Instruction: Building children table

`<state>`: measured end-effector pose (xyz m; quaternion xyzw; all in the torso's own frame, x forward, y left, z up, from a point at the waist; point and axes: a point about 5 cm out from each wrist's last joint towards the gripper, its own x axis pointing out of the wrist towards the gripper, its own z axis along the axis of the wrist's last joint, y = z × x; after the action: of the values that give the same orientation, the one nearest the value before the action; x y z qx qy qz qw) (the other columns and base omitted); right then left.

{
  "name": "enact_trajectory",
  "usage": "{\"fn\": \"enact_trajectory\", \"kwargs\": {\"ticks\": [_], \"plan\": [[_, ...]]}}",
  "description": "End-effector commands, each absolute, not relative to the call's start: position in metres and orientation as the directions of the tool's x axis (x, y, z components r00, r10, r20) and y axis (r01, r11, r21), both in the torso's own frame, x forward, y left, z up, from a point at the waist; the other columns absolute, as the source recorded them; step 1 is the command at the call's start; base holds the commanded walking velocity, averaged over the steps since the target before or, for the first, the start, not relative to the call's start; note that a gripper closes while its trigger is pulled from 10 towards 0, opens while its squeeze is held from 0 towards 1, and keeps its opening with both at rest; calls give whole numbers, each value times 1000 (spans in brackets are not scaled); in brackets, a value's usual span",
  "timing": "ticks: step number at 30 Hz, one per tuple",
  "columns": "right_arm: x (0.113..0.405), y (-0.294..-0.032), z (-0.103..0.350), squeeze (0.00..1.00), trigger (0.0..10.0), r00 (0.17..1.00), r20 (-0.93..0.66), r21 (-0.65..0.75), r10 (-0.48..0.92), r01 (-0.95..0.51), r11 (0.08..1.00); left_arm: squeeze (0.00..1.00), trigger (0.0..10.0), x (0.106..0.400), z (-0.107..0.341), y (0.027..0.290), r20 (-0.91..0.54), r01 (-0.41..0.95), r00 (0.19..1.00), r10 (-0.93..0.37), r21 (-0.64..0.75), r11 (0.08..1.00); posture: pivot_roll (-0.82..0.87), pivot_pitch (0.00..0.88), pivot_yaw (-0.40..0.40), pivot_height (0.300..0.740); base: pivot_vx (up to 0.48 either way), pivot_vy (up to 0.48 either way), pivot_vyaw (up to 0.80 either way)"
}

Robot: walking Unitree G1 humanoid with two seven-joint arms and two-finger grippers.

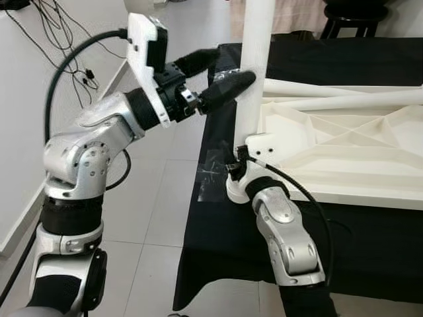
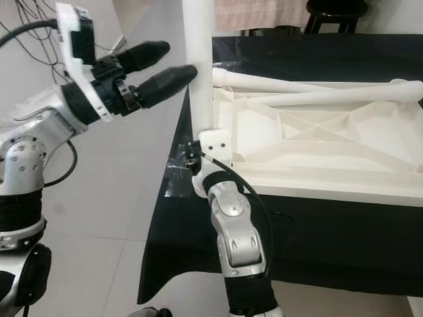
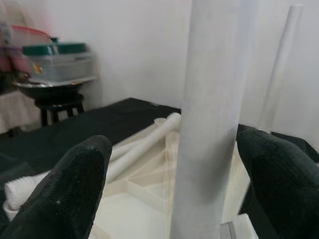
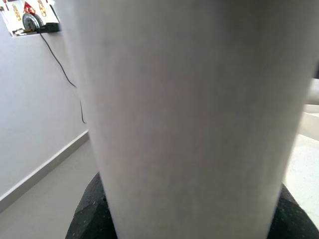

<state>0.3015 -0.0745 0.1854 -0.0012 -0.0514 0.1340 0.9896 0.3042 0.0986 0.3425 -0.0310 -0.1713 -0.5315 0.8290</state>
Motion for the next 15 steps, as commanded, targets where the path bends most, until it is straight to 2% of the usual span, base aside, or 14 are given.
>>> {"fn": "enact_trajectory", "kwargs": {"ticks": [1,7,15], "plan": [[290,-43,166,0,10000,936,28,206,350,-348,914,0,10000,305,344,93,281,915,332,-900,138,380,46,148,115,740,0,0,0],[290,-42,165,0,10000,935,33,203,354,-353,913,0,10000,310,344,90,256,925,308,-916,145,352,46,146,117,740,0,0,0],[284,-31,166,0,10000,905,53,151,423,-426,892,0,10000,322,340,74,185,900,349,-919,208,384,40,138,126,740,0,0,0]]}}
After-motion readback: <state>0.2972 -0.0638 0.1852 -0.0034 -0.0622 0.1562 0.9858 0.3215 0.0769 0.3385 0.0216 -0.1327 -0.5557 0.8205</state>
